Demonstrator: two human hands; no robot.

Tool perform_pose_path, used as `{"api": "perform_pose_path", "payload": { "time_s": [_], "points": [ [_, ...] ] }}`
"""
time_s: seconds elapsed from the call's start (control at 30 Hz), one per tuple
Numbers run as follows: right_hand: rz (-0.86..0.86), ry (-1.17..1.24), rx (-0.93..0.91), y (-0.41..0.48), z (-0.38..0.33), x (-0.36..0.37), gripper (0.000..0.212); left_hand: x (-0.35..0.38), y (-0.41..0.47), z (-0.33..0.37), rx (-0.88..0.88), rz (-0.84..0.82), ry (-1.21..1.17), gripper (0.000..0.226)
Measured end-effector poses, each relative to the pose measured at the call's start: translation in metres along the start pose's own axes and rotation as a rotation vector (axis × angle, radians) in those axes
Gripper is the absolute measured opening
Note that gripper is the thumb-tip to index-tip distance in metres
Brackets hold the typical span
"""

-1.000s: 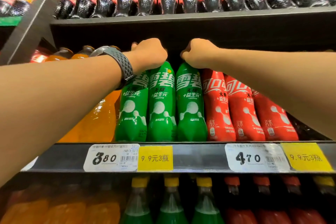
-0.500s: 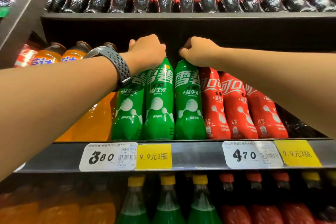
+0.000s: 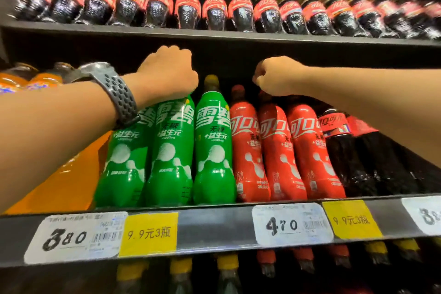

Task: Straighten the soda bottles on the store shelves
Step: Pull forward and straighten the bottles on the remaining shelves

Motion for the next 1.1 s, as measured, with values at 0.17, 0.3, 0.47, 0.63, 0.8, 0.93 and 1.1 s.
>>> {"api": "perform_pose_path", "payload": {
  "time_s": [0.17,0.3,0.47,0.63,0.8,0.93,1.1],
  "points": [
    [0.008,-0.003,-0.081,0.005,0.024,0.005,0.040,0.000,0.008,0.049,0.108,0.089,-0.015,0.029],
    [-0.060,-0.020,-0.129,0.008,0.032,0.022,0.050,0.028,0.025,0.074,0.009,-0.079,-0.012,0.044],
    [-0.045,-0.003,-0.163,0.009,0.031,0.032,0.048,0.050,0.036,0.087,-0.071,-0.156,0.048,0.056],
    [0.005,0.062,-0.153,0.009,0.035,0.030,0.042,0.050,0.040,0.097,-0.132,-0.130,0.035,0.041],
    [0.009,0.147,-0.131,0.008,0.036,0.031,0.040,0.051,0.035,0.101,-0.144,-0.132,0.021,0.037],
    [0.017,0.230,-0.093,0.012,0.043,0.032,0.038,0.052,0.034,0.103,-0.156,-0.142,-0.023,0.037],
    [0.024,0.296,-0.071,0.016,0.047,0.031,0.037,0.049,0.032,0.103,-0.172,-0.130,-0.065,0.037]
  ]
}}
Point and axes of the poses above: each hand's wrist, its own y-axis towards the middle knuckle, its own x-axis out of the palm, z = x × y, the point moved 5 cm from there along y, towards the middle knuckle, and after that the axes turned 2 degrees about -z, right-handed, at the moved point
